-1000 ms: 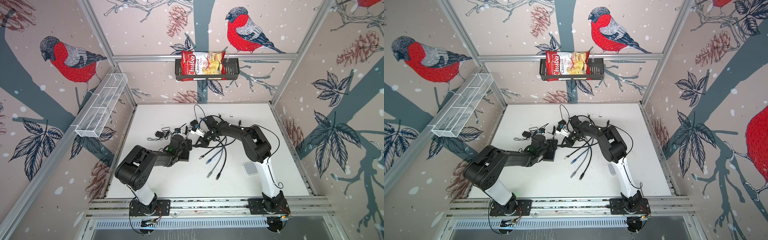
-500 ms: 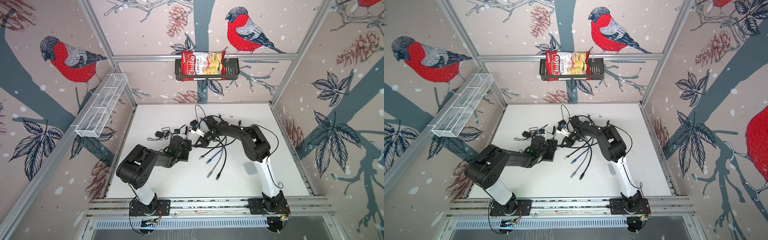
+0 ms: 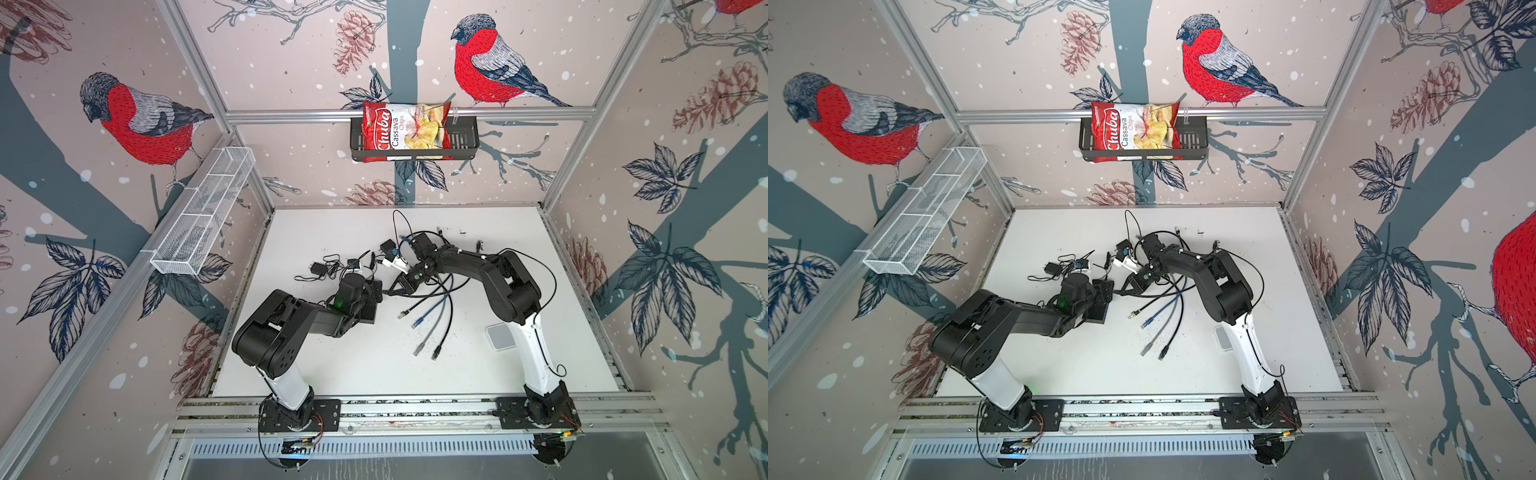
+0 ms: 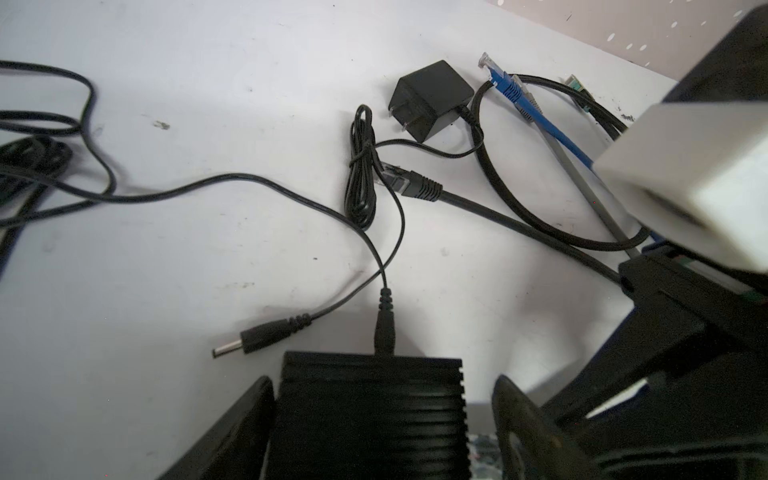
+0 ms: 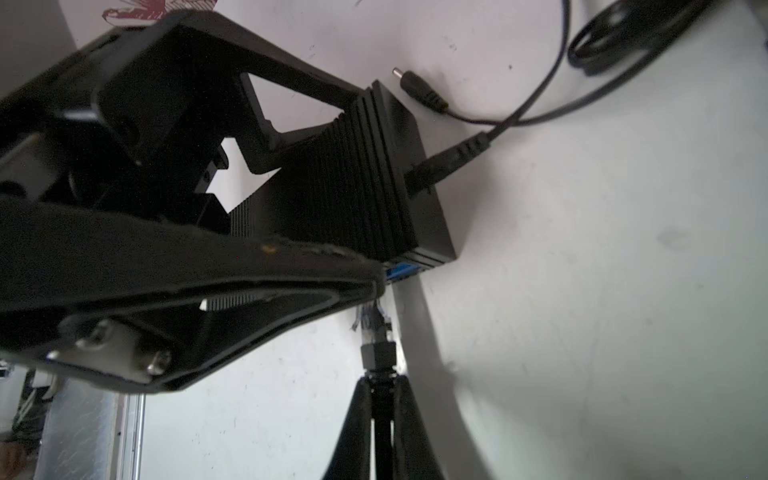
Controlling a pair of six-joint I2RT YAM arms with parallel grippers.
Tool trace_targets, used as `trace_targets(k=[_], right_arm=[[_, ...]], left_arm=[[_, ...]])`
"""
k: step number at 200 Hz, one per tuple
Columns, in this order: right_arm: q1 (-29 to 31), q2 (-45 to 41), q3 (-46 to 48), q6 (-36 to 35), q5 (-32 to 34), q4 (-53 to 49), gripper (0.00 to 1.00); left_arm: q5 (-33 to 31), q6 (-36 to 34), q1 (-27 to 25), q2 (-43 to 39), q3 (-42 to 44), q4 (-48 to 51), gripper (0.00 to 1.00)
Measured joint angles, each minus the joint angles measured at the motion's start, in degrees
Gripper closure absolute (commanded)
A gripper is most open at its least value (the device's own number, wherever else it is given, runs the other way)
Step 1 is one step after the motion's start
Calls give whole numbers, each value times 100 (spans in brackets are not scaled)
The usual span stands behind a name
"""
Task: Insert the plug into the switch port
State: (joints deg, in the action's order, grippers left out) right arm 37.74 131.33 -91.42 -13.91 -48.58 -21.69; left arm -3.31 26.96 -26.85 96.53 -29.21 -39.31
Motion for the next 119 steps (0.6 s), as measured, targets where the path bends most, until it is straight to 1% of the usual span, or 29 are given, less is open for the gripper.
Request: trace_targets(k=[31, 65, 119], right_arm=[[7, -68, 275, 356, -66, 411, 99], [7, -175, 433, 564, -81, 651, 99], [15, -369, 603, 981, 83, 994, 99]], left_arm=[[-13, 2, 4, -2, 22, -28, 19], [-13, 0, 4, -13, 76, -92, 19], [-63, 24, 4, -35, 144, -160, 19]])
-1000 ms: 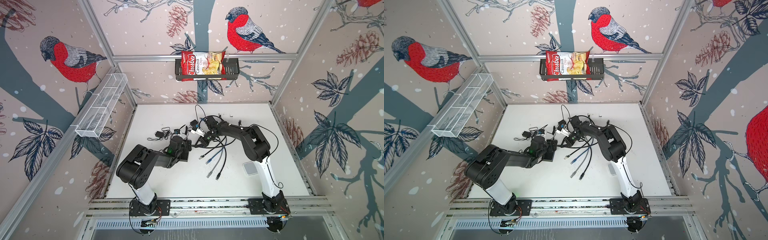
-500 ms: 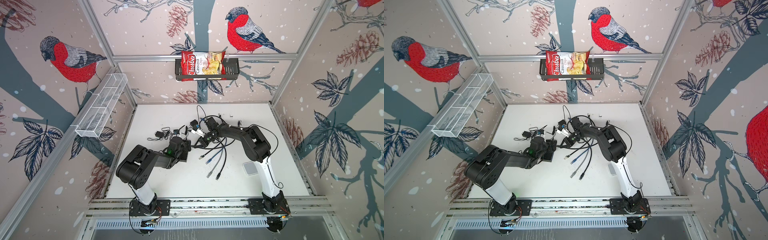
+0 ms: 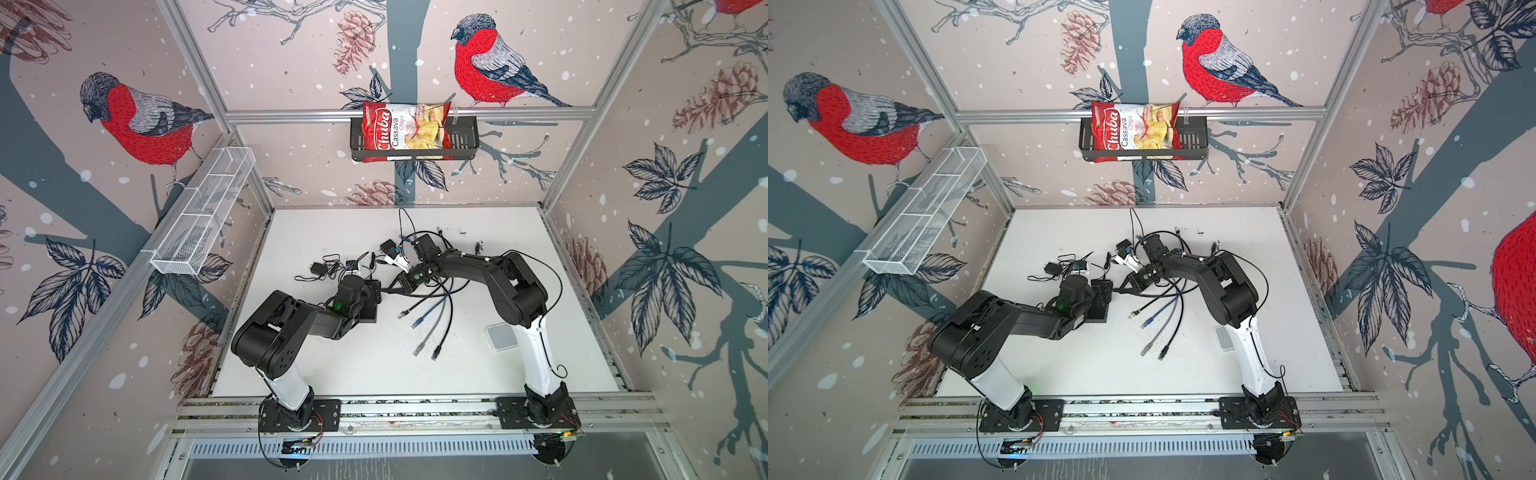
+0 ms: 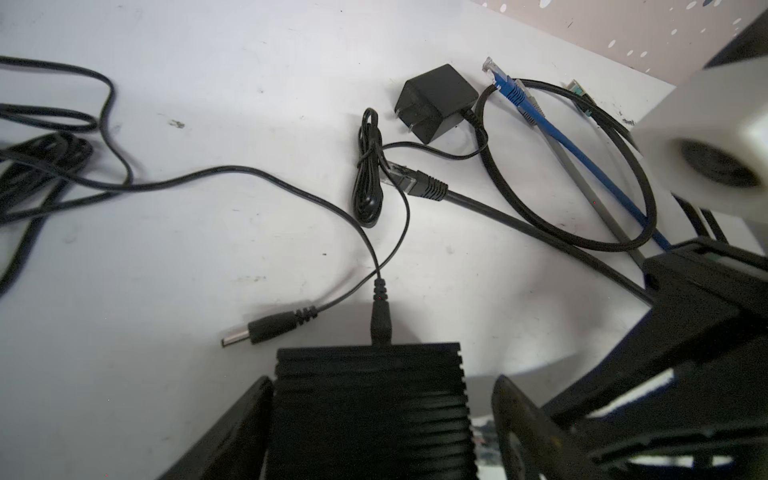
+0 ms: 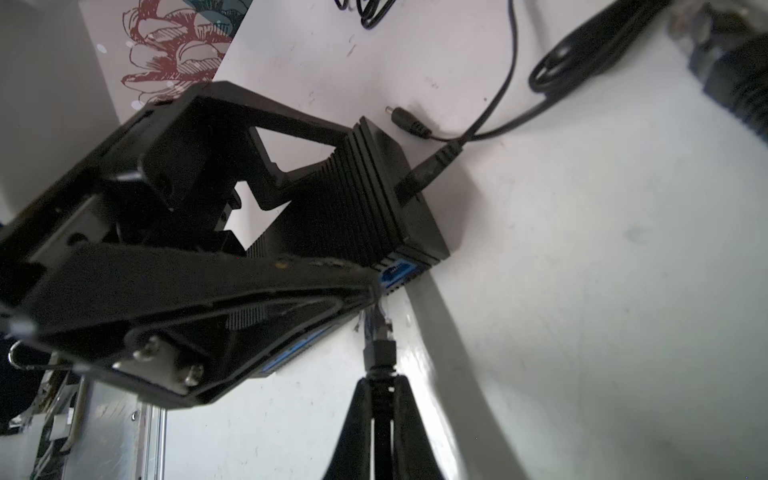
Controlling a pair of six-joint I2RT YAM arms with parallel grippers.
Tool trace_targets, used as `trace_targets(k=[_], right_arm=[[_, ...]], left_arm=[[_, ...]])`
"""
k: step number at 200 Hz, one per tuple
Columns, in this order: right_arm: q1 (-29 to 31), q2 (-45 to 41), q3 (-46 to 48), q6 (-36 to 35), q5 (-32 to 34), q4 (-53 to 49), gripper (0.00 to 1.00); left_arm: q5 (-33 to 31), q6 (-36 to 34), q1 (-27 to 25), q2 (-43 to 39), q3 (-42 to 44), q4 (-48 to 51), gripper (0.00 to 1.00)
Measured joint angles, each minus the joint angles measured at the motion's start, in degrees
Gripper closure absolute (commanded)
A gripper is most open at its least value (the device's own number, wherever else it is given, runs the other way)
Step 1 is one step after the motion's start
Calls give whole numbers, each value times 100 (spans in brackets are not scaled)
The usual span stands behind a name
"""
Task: Insert the plug into the switch port
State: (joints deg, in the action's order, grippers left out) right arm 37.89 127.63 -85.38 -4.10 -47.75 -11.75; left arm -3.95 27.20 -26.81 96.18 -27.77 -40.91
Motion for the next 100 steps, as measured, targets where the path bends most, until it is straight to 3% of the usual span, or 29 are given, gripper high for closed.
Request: trace_targets(k=[100], right_arm=[[203, -168, 302, 249, 122, 269, 100]], left_arm=[[-79, 85, 7, -72, 114, -76, 20]])
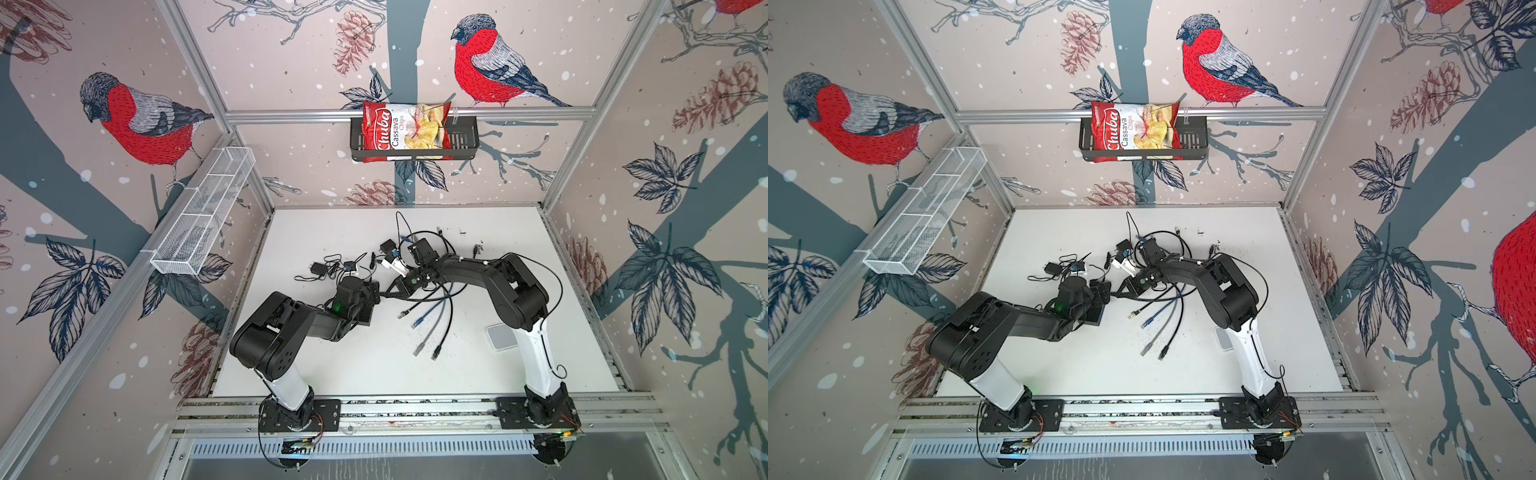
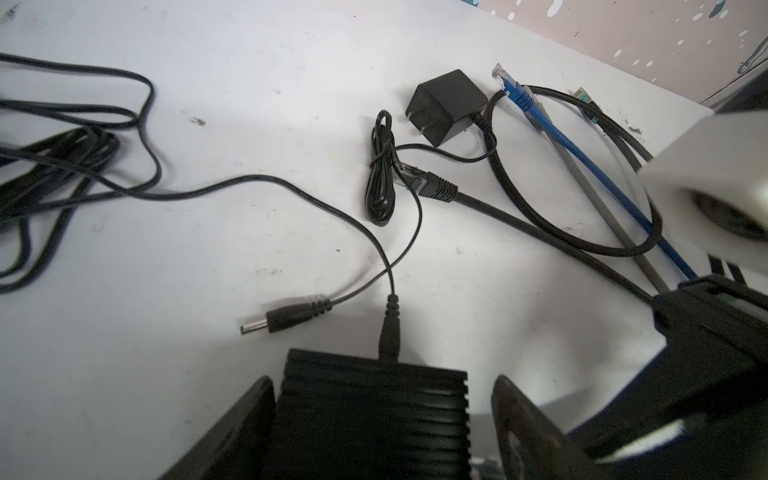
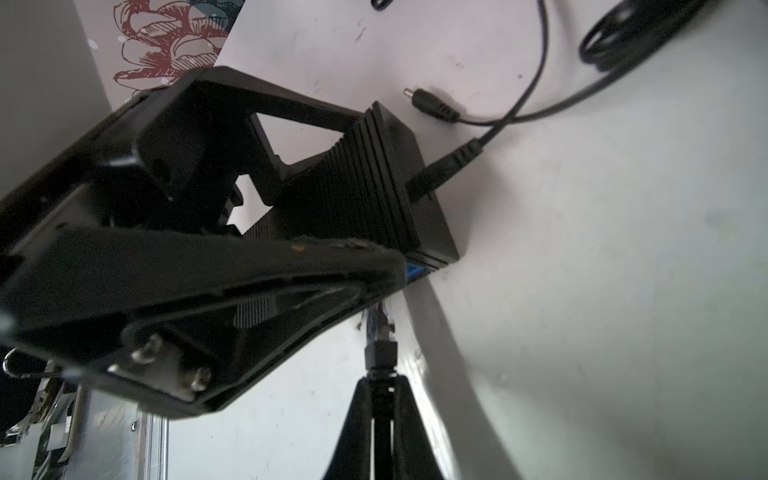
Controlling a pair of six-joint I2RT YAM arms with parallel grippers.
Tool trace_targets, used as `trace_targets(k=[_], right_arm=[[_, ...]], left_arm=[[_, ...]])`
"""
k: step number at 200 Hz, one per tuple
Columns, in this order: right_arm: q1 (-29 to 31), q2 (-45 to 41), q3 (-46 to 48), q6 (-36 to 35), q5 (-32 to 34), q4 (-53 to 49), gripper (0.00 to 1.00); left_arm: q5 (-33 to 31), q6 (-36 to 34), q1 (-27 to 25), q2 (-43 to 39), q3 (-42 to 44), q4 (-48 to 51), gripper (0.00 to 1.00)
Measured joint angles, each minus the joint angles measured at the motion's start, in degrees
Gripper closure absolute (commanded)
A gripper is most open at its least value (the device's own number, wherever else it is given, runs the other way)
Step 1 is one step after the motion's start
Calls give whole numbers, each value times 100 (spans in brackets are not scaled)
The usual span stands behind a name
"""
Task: Insert the plug into the switch port
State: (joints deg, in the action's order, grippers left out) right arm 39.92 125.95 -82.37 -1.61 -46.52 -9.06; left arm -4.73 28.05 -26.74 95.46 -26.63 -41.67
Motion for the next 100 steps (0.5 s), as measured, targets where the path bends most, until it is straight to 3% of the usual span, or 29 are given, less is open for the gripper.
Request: trace_targets(k=[100], right_arm=[[-35, -87, 254, 269, -13, 509, 99]], left_arm=[[-11, -114, 0, -234, 273, -280, 20]])
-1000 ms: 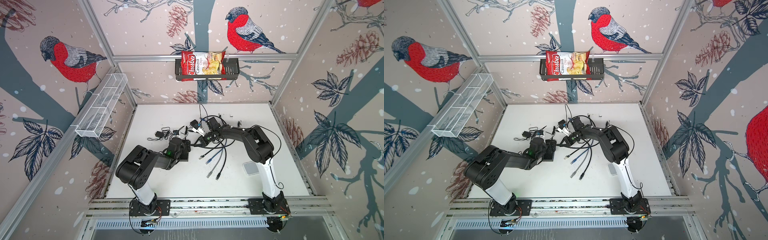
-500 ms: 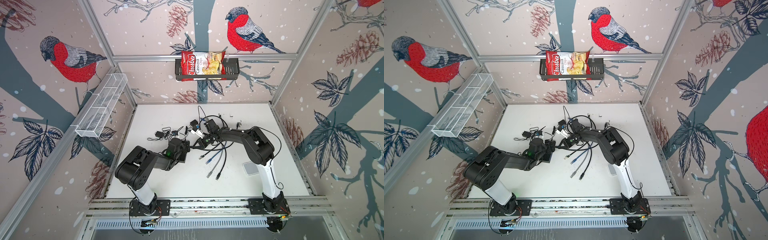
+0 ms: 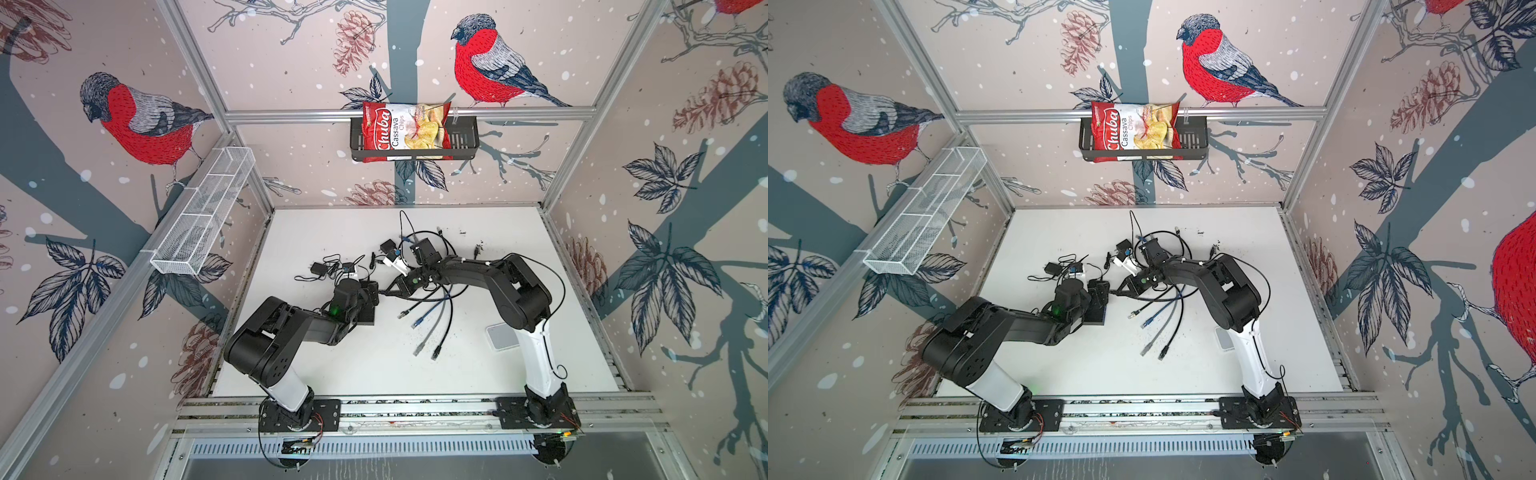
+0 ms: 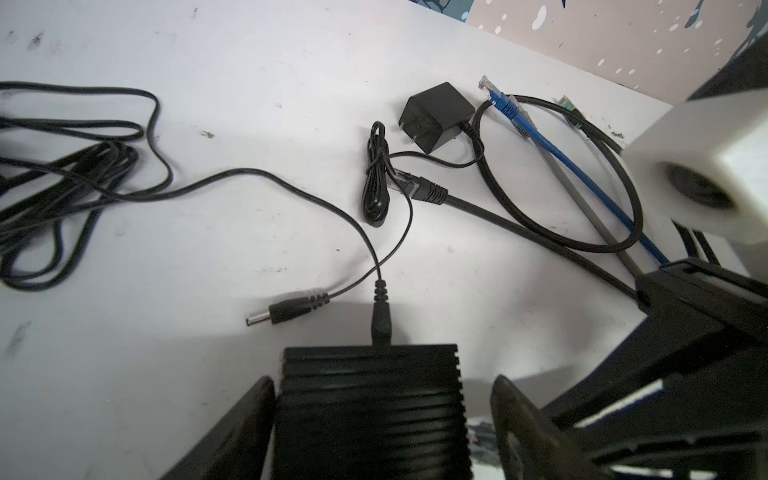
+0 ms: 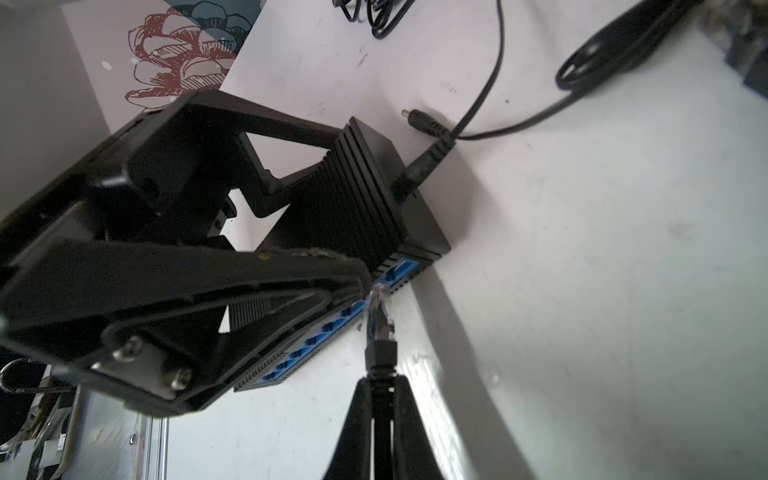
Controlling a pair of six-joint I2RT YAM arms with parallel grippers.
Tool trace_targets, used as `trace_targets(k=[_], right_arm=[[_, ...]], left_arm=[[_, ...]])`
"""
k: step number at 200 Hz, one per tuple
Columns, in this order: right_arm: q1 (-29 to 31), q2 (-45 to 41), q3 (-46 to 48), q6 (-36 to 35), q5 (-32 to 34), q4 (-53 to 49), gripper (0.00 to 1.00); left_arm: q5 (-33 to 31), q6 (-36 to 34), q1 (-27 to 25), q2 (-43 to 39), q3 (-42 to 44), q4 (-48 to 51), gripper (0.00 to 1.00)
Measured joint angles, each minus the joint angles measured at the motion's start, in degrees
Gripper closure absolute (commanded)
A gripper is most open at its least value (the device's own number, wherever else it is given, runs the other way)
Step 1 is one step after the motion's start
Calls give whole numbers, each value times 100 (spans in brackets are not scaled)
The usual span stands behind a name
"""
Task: Insert the plug into the switch port
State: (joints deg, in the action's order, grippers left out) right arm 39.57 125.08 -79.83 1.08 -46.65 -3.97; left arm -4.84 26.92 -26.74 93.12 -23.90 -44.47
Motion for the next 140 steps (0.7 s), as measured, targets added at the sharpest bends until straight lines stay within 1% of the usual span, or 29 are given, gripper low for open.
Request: trace_targets(k=[22, 42, 71, 82, 93, 126, 140], right_arm=[[4, 0, 4, 31, 22, 33, 98], [4, 0, -7, 11, 201, -2, 90], [17, -11, 15, -170, 656, -57, 78], [31, -66, 72, -284, 826, -98, 69], [44, -155, 144, -433, 977, -129, 64], [79, -315, 203, -903, 1478, -236, 53], [92, -398, 262, -1163, 1668, -269, 53]], left_arm=[[-26, -28, 0, 13, 9, -31, 20], [-44, -35, 0, 44, -55, -7, 20], [13, -33, 0, 22, -76, 0, 19], [15, -37, 0, -13, -66, -7, 20], [13, -44, 0, -44, -61, -4, 19], [-15, -109, 0, -160, -31, -4, 19], [-94, -144, 0, -221, 31, 0, 19]])
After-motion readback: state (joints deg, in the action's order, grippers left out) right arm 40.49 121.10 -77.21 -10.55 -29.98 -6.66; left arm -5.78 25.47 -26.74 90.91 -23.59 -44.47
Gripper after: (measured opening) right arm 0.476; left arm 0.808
